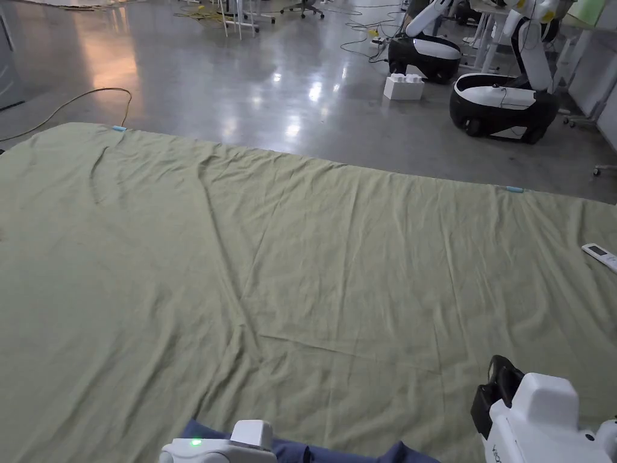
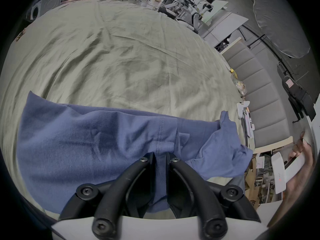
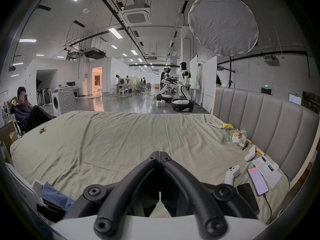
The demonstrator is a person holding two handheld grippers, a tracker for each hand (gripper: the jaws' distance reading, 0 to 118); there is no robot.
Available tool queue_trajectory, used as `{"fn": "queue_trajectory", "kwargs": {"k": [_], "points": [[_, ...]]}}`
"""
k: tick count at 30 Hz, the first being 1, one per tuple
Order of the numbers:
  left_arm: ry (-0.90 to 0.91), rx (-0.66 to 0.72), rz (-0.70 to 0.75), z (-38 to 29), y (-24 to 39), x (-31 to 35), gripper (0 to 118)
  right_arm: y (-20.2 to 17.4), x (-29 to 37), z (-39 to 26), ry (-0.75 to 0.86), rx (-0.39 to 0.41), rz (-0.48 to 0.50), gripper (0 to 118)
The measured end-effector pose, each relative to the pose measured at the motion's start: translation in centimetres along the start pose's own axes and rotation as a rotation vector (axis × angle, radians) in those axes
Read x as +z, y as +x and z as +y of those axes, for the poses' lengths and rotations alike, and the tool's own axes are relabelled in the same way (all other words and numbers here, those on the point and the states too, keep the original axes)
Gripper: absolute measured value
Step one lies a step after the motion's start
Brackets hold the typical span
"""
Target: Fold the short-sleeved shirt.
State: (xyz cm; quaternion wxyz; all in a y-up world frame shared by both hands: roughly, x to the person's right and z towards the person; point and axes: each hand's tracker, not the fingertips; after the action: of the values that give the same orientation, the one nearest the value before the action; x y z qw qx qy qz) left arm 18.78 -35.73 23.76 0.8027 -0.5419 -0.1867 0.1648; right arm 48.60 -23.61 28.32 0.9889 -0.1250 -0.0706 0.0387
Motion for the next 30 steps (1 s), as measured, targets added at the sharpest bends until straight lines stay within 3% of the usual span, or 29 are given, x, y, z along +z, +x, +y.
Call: {"fn": "queue_trajectory", "kwargs": {"k": [6, 8, 10, 12, 13, 17, 19, 22, 30], "points": [[0.025, 0.007, -0.079, 1.7, -2.0, 5.0, 19, -0.2, -0.1, 0.4, 0.005, 0.013, 0.010, 0], [0.076, 0.018, -0.119, 2.6, -3.8, 7.1, 43, -0.3, -0.2, 0.6, 0.009, 0.018, 0.012, 0], [0.106, 0.039, -0.123, 3.2, -6.3, 9.2, 48, -0.4, -0.3, 0.9, 0.013, 0.020, 0.015, 0], [0.145, 0.071, -0.099, 3.6, -9.0, 10.6, 70, -0.5, -0.3, 1.1, 0.017, 0.019, 0.017, 0], [0.165, 0.089, -0.088, 3.7, -10.3, 11.1, 74, -0.6, -0.4, 1.1, 0.019, 0.016, 0.018, 0], [0.164, 0.165, -0.104, 3.4, -15.5, 10.9, 74, -0.9, -0.6, 1.3, 0.025, 0.006, 0.024, 0], [0.121, 0.217, -0.218, 2.8, -17.6, 9.6, 74, -1.2, -0.8, 1.4, 0.022, 0.003, 0.028, 0], [0.085, 0.280, -0.263, 1.9, -19.5, 7.5, 74, -1.5, -0.7, 1.4, 0.022, 0.002, 0.031, 0], [0.060, 0.427, -0.541, 0.2, -20.1, 3.5, 70, -1.8, -0.6, 1.2, 0.011, 0.010, 0.026, 0]]}}
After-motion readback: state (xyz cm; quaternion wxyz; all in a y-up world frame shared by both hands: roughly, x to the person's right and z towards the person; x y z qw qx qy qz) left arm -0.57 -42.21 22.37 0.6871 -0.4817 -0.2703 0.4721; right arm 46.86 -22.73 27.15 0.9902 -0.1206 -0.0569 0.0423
